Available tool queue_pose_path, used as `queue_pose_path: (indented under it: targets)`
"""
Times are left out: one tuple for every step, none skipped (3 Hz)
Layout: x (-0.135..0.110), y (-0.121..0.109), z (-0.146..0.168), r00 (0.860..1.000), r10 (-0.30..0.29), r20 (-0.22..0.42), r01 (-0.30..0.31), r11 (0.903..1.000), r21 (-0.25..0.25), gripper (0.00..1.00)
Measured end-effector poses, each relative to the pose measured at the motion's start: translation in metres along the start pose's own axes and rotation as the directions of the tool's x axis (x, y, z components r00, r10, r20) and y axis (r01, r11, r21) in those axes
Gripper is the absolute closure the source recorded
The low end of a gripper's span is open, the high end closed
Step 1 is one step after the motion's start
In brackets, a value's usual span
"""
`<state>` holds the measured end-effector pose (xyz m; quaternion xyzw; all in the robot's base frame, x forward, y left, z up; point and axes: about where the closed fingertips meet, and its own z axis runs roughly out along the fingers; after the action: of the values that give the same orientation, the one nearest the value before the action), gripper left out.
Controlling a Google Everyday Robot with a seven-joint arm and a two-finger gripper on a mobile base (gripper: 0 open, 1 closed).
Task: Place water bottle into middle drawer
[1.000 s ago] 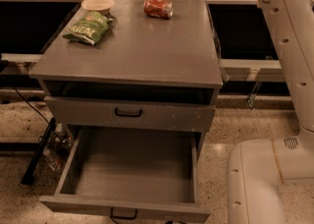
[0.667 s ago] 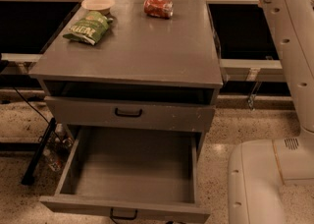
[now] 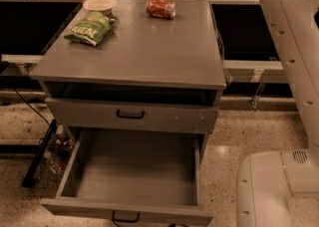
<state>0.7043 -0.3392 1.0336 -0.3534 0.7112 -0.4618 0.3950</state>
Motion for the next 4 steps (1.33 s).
queue_pose_path:
  targets:
    - [0.015, -0.014, -0.023, 1.0, 0.016, 0.027, -0.018, 0.9954, 0.094, 1.0]
    - [0.037, -0.025, -0.037, 1.0, 0.014, 0.025, -0.017, 0.9896, 0.143, 1.0]
    - [0.054, -0.023, -0.04, 1.0, -0.003, 0.01, 0.001, 0.9881, 0.154, 1.0]
    - [0.077, -0.006, -0.038, 0.997, -0.063, -0.047, 0.071, 0.9766, 0.203, 1.0]
